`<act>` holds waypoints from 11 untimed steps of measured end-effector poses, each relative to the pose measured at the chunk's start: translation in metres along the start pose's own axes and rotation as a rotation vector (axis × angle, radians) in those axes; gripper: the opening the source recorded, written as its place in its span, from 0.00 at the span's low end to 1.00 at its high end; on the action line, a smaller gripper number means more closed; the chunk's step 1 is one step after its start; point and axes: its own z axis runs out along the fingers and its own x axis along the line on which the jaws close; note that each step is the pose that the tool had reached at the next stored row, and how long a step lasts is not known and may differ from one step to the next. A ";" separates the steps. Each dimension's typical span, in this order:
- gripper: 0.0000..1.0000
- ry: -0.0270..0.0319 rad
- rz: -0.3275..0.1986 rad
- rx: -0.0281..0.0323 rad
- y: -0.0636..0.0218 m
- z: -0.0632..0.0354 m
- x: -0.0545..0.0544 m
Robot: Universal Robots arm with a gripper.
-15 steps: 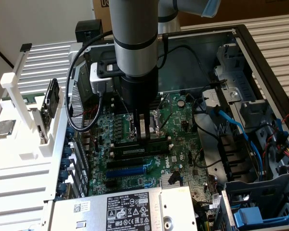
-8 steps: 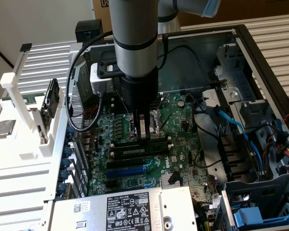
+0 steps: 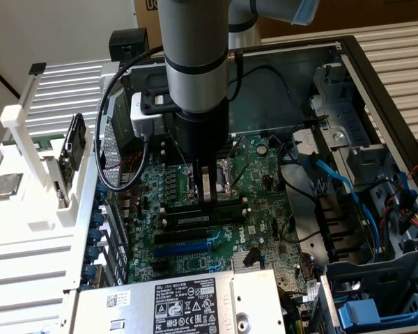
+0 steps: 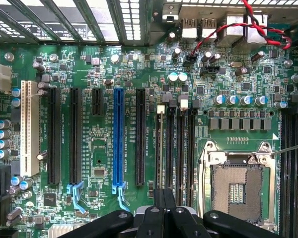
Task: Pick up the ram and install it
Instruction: 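Press down the ram until it locks into place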
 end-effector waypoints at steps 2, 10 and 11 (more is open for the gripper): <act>0.11 -0.0003 0.000 0.0002 0.0000 -0.0002 0.000; 0.11 -0.0001 0.000 0.0000 -0.0001 -0.0114 0.000; 0.11 -0.0001 0.000 0.0001 -0.0001 -0.0132 0.000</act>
